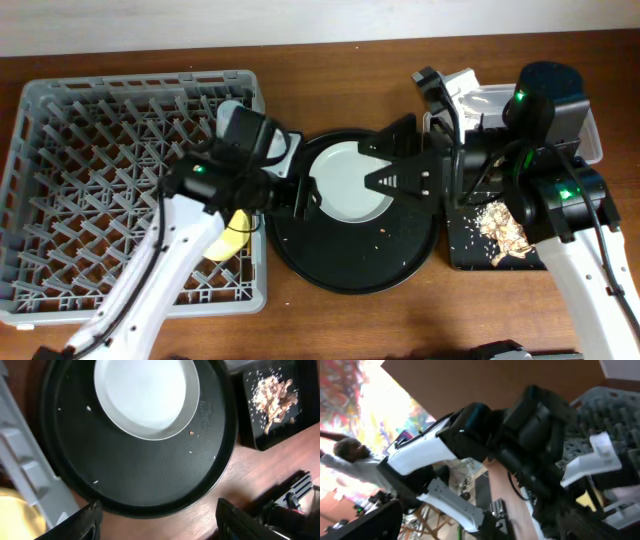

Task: Sort waste into correct bins and load items into the dishwasher rack
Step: 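Grasp the white plate edge with the left gripper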

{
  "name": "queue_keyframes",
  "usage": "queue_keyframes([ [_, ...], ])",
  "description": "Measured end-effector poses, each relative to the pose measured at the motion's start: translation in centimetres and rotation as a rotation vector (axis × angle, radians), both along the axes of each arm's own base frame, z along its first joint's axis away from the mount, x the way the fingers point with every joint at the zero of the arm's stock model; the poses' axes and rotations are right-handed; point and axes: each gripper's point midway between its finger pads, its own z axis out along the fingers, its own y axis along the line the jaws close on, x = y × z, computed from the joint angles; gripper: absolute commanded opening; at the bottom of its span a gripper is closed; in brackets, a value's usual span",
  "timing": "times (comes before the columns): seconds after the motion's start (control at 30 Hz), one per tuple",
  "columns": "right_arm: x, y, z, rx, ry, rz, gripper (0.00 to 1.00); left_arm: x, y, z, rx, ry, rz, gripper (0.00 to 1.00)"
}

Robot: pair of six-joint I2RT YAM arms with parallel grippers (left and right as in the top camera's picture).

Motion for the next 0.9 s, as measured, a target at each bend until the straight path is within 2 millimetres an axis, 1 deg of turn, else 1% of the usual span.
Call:
queue_keyframes([
  [0.03, 0.7, -0.4, 0.3, 0.002, -0.014, -0.031, 0.99, 0.0, -0.4, -0.3, 0.006, 0.003, -0.011, 0.71],
  [0.07, 2.8, -2.8, 0.6, 0.007, -0.007, -0.137, 0.99, 0.0, -1.1, -0.4, 0.005, -0.009, -0.027, 0.72],
  [0.1, 4.7, -5.4, 0.6, 0.007, 0.021, -0.247, 0.99, -0.3, -2.5, -0.3, -0.005, -0.03, -0.066, 0.75],
  [0.13, 5.8, -7.6, 0.6, 0.01, 0.035, -0.32, 0.99, -0.3, -3.2, -0.1, -0.006, -0.049, -0.085, 0.82],
  [0.17, 7.4, -12.0, 0.5, 0.016, 0.049, -0.46, 0.99, -0.2, -3.9, 0.1, -0.002, -0.078, -0.095, 0.99],
  [0.2, 8.3, -16.4, 0.5, 0.025, 0.058, -0.589, 0.99, -0.1, -4.5, 0.2, 0.006, -0.106, -0.105, 0.99],
  [0.23, 8.3, -20.1, 0.6, 0.035, 0.059, -0.684, 0.99, 0.2, -5.5, 0.4, -0.003, -0.141, -0.117, 0.99],
  [0.27, 8.2, -22.5, 0.6, 0.039, 0.06, -0.751, 0.99, 0.5, -6.3, 0.5, -0.011, -0.165, -0.127, 0.96],
  [0.3, 8.0, -23.9, 0.6, 0.044, 0.058, -0.788, 0.98, 0.7, -6.7, 0.5, -0.014, -0.177, -0.133, 0.91],
  [0.33, 7.6, -25.5, 0.7, 0.047, 0.057, -0.833, 0.99, 1.0, -7.3, 0.3, -0.02, -0.191, -0.138, 0.84],
  [0.37, 7.4, -26.8, 0.7, 0.049, 0.057, -0.873, 0.99, 1.2, -7.6, -0.1, -0.014, -0.187, -0.138, 0.81],
  [0.4, 7.4, -27.2, 0.7, 0.049, 0.056, -0.885, 0.99, 1.6, -7.7, -1.0, 0.002, -0.176, -0.13, 0.8],
  [0.43, 7.3, -27.4, 0.7, 0.05, 0.056, -0.891, 0.99, 2.5, -7.4, -3.5, 0.064, -0.145, -0.103, 0.79],
  [0.47, 7.3, -27.4, 0.7, 0.05, 0.056, -0.891, 0.99, 2.9, -7.3, -4.7, 0.091, -0.129, -0.086, 0.77],
  [0.5, 7.3, -27.4, 0.7, 0.05, 0.057, -0.89, 0.99, 3.7, -7.2, -5.5, 0.118, -0.138, -0.067, 0.72],
  [0.53, 7.3, -27.3, 0.7, 0.05, 0.056, -0.888, 0.99, 5.1, -7.0, -6.7, 0.159, -0.168, -0.035, 0.64],
  [0.57, 7.3, -27.3, 0.7, 0.05, 0.056, -0.887, 0.98, 5.9, -6.3, -7.8, 0.211, -0.176, -0.007, 0.64],
  [0.6, 7.3, -27.3, 0.7, 0.05, 0.056, -0.887, 0.99, 6.1, -6.1, -8.2, 0.224, -0.17, 0.028, 0.64],
  [0.63, 7.3, -27.3, 0.7, 0.05, 0.056, -0.887, 0.99, 6.3, -6.3, -8.5, 0.218, -0.163, 0.041, 0.64],
  [0.67, 7.3, -27.3, 0.7, 0.051, 0.056, -0.886, 0.98, 6.4, -7.3, -8.9, 0.19, -0.161, 0.039, 0.63],
  [0.7, 7.2, -27.3, 0.7, 0.051, 0.055, -0.884, 0.99, 6.3, -8.8, -9.5, 0.162, -0.163, 0.019, 0.53],
  [0.73, 7.2, -27.3, 0.7, 0.051, 0.055, -0.884, 0.99, 5.9, -10.4, -10.0, 0.14, -0.17, -0.009, 0.47],
  [0.77, 7.2, -27.3, 0.7, 0.051, 0.056, -0.883, 0.99, 5.7, -13.1, -10.1, 0.098, -0.209, -0.047, 0.47],
  [0.8, 7.2, -27.3, 0.7, 0.052, 0.057, -0.883, 0.99, 5.3, -14.2, -10.3, 0.089, -0.222, -0.063, 0.47],
  [0.83, 7.2, -27.2, 0.7, 0.052, 0.057, -0.881, 0.99, 5.4, -16.1, -10.5, 0.072, -0.273, -0.079, 0.47],
  [0.9, 7.2, -27.2, 0.6, 0.053, 0.059, -0.88, 0.99, 5.3, -18.0, -12.1, 0.089, -0.317, -0.091, 0.48],
])
